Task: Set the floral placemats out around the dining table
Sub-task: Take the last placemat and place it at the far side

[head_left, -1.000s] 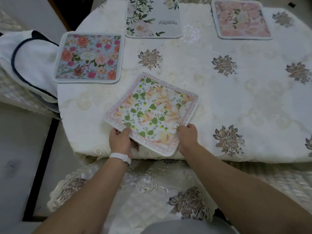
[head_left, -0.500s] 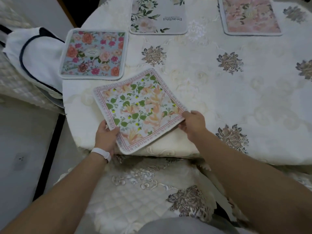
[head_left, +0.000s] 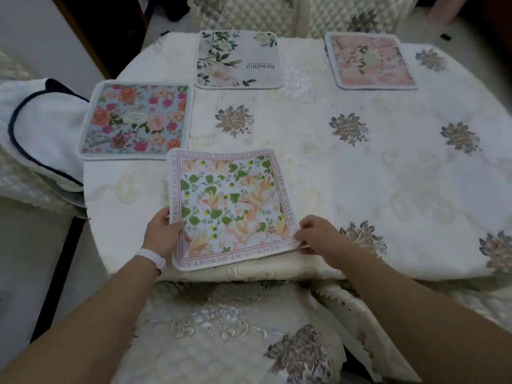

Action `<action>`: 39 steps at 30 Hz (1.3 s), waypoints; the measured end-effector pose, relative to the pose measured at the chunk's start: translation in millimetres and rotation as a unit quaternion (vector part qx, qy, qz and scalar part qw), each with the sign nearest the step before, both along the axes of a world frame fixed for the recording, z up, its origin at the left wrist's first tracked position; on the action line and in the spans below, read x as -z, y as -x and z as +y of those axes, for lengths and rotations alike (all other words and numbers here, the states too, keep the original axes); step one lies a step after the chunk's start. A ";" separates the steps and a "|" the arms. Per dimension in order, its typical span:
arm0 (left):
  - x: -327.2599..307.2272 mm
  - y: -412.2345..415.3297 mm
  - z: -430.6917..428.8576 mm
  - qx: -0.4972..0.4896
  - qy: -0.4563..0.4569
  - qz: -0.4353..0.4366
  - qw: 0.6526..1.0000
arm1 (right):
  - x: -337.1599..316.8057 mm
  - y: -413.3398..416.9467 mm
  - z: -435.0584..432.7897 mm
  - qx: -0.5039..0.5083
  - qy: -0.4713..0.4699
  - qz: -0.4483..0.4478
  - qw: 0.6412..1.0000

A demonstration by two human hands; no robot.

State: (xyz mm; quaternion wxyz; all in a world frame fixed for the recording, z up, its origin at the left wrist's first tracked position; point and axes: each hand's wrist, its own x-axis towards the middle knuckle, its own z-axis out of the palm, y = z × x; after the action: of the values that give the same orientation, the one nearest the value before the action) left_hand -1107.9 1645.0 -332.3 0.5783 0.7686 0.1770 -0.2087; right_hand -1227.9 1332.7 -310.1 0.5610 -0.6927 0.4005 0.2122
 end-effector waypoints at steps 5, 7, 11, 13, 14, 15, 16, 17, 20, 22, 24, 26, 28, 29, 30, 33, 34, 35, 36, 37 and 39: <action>-1.5 -0.4 -10.0 0.044 -0.070 -0.001 0.997 | 1.6 13.2 2.6 -0.102 0.073 0.030 0.992; -3.5 0.6 -14.2 0.063 -0.090 -0.012 0.994 | -0.4 16.4 1.9 -0.159 0.078 0.055 0.983; -2.1 6.3 -19.0 0.131 -0.149 -0.049 0.979 | -3.7 23.3 -0.9 -0.212 0.092 0.089 0.969; -0.4 7.7 -19.9 0.166 -0.172 -0.063 0.969 | -7.0 26.3 -1.6 -0.243 0.105 0.092 0.960; -1.6 7.6 -20.6 0.179 -0.183 -0.069 0.964 | -9.6 27.4 -1.7 -0.259 0.114 0.093 0.955; -2.5 6.6 -19.8 0.192 -0.197 -0.073 0.959 | -11.8 28.6 -1.5 -0.270 0.123 0.090 0.951; -4.0 5.8 -18.7 0.203 -0.206 -0.077 0.954 | -13.8 30.2 -0.6 -0.280 0.135 0.084 0.947; -3.8 4.9 -16.2 0.212 -0.213 -0.074 0.951 | -14.9 32.0 0.0 -0.289 0.150 0.075 0.943; -8.3 4.8 -4.6 0.229 -0.246 -0.060 0.940 | -12.9 37.0 2.4 -0.302 0.182 0.045 0.935; -2.2 7.6 7.3 0.253 -0.282 -0.052 0.924 | -6.3 39.4 3.0 -0.290 0.192 0.030 0.937; -2.2 17.5 13.1 0.280 -0.290 -0.059 0.913 | -2.8 41.0 4.5 -0.284 0.223 0.007 0.933; -6.0 29.1 16.6 0.312 -0.291 -0.058 0.902 | 0.3 43.2 6.2 -0.319 0.273 -0.006 0.908; -5.1 39.3 21.5 0.350 -0.299 -0.056 0.886 | 2.0 46.3 8.6 -0.378 0.318 -0.012 0.869; -4.8 44.6 23.1 0.360 -0.299 -0.050 0.882 | 4.1 48.0 9.4 -0.403 0.330 -0.018 0.853; -4.0 49.3 24.0 0.356 -0.294 -0.039 0.886 | 4.0 48.9 11.6 -0.426 0.337 -0.020 0.840; 1.2 55.3 24.9 0.307 -0.248 -0.033 0.918 | 8.6 50.7 15.8 -0.455 0.356 -0.022 0.816; 1.7 55.7 25.2 0.291 -0.235 -0.031 0.927 | 8.2 50.8 16.8 -0.457 0.360 -0.019 0.813; 1.8 56.1 24.6 0.279 -0.227 -0.035 0.932 | 9.9 50.9 16.8 -0.455 0.363 -0.023 0.813; 0.5 55.1 23.9 0.268 -0.221 -0.034 0.937 | 7.4 50.1 17.3 -0.454 0.358 -0.019 0.816; 3.7 54.0 24.2 0.261 -0.220 -0.037 0.939 | 8.8 49.5 16.0 -0.448 0.349 -0.022 0.823; 2.1 56.3 22.3 0.247 -0.219 -0.040 0.943 | 2.6 48.5 12.8 -0.446 0.342 -0.027 0.826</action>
State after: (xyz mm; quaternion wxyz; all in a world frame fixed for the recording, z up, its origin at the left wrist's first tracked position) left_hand -1164.2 1667.3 -334.4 0.3326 0.9035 0.0001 -0.2703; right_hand -1276.4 1345.5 -312.7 0.1426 -0.9490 0.0793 0.2700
